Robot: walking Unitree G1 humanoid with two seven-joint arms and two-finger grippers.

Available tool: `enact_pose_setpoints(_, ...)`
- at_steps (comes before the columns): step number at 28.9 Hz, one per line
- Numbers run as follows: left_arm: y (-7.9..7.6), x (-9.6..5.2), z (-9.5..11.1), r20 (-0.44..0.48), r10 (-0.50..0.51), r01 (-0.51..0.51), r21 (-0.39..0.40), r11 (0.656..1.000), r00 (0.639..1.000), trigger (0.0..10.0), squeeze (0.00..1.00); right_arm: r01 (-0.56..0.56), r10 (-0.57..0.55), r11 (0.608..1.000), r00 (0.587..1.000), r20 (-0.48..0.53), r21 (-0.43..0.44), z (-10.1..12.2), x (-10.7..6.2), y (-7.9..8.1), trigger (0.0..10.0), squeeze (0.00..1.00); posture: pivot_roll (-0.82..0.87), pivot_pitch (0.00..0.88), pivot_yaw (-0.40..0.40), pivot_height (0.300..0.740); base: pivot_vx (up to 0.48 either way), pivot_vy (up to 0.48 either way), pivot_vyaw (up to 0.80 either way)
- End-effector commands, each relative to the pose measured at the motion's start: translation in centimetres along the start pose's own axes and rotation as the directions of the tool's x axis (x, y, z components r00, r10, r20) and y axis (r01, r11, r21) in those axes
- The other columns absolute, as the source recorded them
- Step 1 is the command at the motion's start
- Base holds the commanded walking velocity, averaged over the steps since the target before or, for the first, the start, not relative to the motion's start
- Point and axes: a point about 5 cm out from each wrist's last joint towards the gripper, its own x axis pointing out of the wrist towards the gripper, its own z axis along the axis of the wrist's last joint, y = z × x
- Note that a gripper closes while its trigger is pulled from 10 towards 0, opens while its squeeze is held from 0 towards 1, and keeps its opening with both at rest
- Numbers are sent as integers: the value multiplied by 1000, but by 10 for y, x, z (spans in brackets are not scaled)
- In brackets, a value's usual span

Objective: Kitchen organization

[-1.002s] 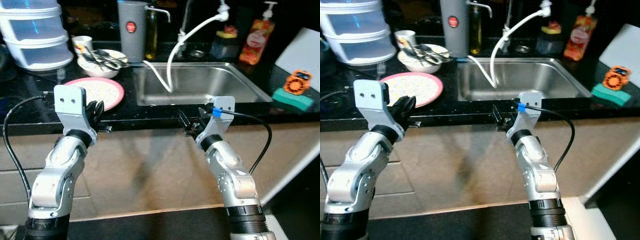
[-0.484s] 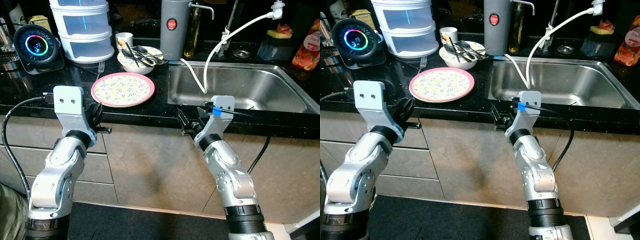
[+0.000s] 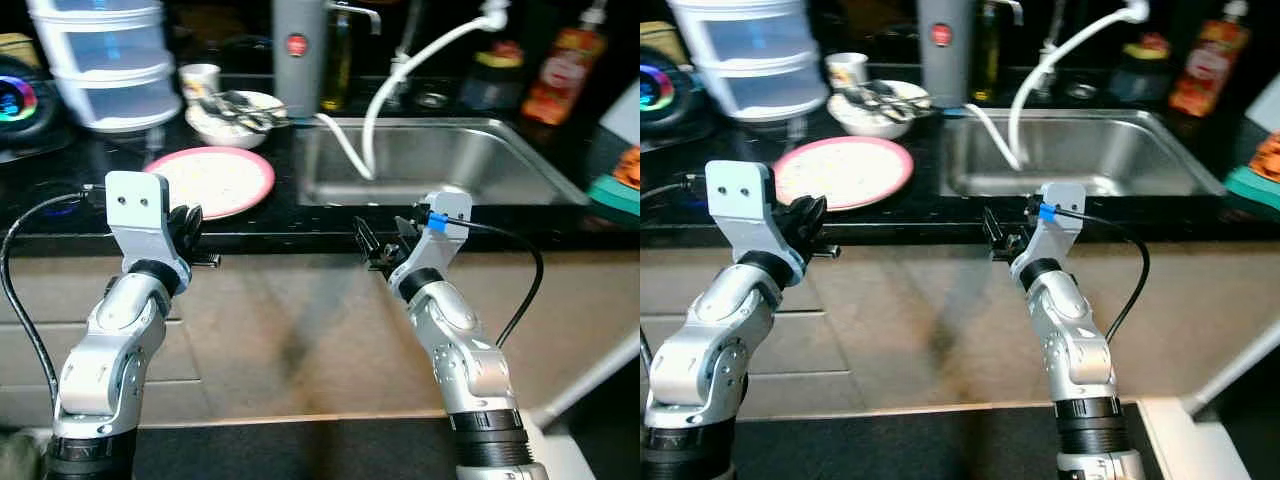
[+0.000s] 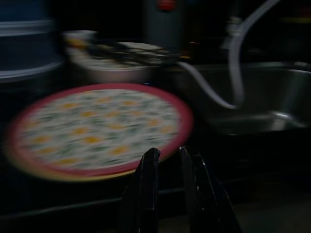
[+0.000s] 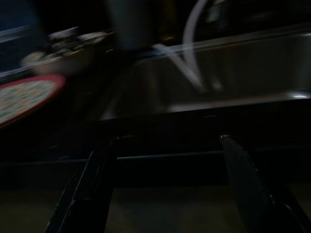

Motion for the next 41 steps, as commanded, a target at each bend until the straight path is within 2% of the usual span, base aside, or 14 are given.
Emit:
enact_pose_setpoints(1, 3, -2, 1, 0, 13, -13, 16, 1000, 1000, 10000, 0, -8, 8, 1000, 1000, 4, -4, 1, 0, 1, 10000, 0, 15, 126, -23, 740, 0, 0, 0)
enact_pose_setpoints(13, 6, -1, 2, 2, 39, -39, 21, 999, 999, 10000, 0, -20, 20, 1000, 1000, 6, -10, 1, -2, 4, 10000, 0, 14, 126, -21, 740, 0, 0, 0)
enact_pose_setpoints(21, 9, -1, 19, 101, 47, -54, 62, 997, 994, 10000, 0, -37, 35, 999, 998, 53, 20, 9, 2, 7, 10000, 0, 14, 126, -22, 740, 0, 0, 0)
enact_pose_setpoints(41, 9, 0, 22, 139, 44, -52, 50, 997, 989, 10000, 0, -73, 71, 997, 995, 74, 27, 11, 2, 11, 10000, 0, 19, 124, -21, 740, 296, 0, 0)
